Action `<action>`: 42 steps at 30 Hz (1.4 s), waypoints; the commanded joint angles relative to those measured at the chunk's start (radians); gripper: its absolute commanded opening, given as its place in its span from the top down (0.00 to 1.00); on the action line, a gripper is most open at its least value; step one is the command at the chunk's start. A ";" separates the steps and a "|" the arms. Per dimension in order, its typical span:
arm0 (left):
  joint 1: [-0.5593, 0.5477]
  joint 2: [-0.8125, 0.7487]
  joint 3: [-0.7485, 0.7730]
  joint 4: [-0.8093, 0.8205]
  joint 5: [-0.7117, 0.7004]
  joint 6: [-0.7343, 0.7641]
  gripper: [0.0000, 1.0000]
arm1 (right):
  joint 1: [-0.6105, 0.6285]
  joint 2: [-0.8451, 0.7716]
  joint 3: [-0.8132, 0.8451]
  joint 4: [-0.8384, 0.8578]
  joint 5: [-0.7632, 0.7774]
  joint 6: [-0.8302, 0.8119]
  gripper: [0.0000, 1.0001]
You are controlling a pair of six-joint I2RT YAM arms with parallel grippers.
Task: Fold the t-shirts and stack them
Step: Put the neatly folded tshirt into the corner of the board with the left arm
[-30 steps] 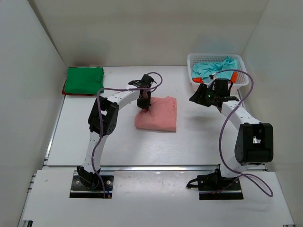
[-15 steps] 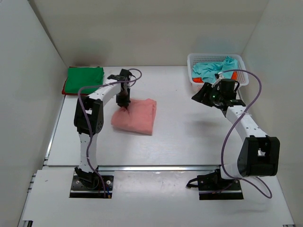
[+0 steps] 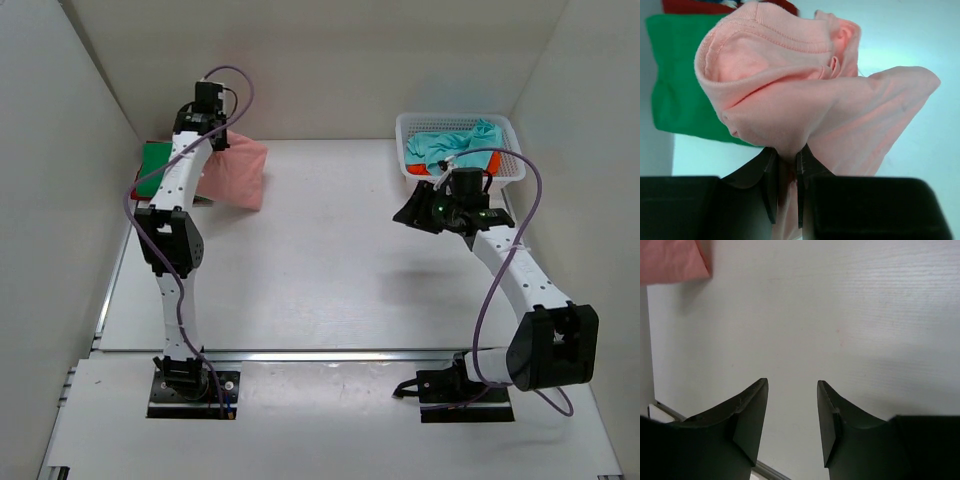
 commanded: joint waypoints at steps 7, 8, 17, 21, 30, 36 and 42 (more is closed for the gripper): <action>0.245 0.024 0.112 0.167 0.180 0.055 1.00 | 0.097 0.060 0.119 -0.103 0.048 0.037 0.58; 0.273 0.028 0.118 0.184 0.195 0.049 1.00 | 0.107 0.064 0.121 -0.111 0.053 0.044 0.59; 0.392 0.111 0.180 0.298 0.360 -0.051 1.00 | 0.160 0.104 0.148 -0.169 0.080 0.077 0.60; 0.409 0.176 0.198 0.342 0.415 -0.089 0.99 | 0.164 0.124 0.182 -0.181 0.087 0.090 0.60; 0.423 0.274 0.270 0.388 0.231 -0.196 0.97 | 0.207 0.170 0.207 -0.200 0.104 0.101 0.60; 0.440 0.208 0.246 0.400 0.189 -0.239 0.02 | 0.216 0.153 0.182 -0.174 0.090 0.124 0.60; 0.399 0.033 0.035 0.324 0.347 -0.313 0.01 | 0.181 0.084 0.145 -0.200 0.105 0.089 0.60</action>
